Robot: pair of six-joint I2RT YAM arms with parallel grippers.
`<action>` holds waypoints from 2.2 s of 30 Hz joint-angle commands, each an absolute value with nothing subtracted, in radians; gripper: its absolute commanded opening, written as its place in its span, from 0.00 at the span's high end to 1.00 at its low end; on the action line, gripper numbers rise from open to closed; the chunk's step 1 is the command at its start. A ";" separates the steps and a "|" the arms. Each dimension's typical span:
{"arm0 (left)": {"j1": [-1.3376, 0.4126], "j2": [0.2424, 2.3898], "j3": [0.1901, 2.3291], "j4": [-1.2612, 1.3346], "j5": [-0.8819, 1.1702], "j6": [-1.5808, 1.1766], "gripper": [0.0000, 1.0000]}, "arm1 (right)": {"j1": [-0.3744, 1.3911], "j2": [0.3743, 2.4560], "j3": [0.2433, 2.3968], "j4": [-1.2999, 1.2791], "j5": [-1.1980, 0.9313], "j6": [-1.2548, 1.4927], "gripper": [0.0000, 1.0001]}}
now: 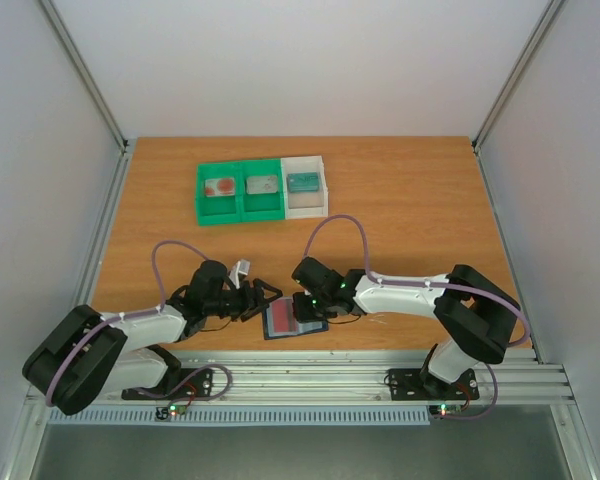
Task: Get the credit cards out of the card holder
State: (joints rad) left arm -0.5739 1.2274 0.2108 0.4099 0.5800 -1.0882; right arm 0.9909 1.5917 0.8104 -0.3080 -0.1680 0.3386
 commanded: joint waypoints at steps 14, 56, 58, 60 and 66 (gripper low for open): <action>-0.578 1.367 0.204 0.546 0.575 -1.050 0.30 | 0.961 1.660 0.817 -0.265 -0.207 0.362 0.91; -0.578 1.142 0.217 0.442 0.590 -1.066 0.27 | 0.945 1.657 0.756 -0.223 -0.224 0.404 0.96; -0.578 1.113 0.230 0.406 0.587 -1.062 0.27 | 0.945 1.656 0.752 -0.220 -0.222 0.406 0.95; -0.577 1.101 0.237 0.391 0.581 -1.054 0.26 | 0.945 1.658 0.752 -0.219 -0.222 0.406 0.94; -0.578 1.141 0.240 0.403 0.578 -1.033 0.26 | 0.945 1.661 0.756 -0.222 -0.221 0.406 0.94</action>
State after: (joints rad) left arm -0.5739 1.1133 0.2169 0.3916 0.5869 -1.0618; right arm 0.9485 1.6470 0.7792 -0.1909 -0.2455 0.3931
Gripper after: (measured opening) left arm 0.740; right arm 0.057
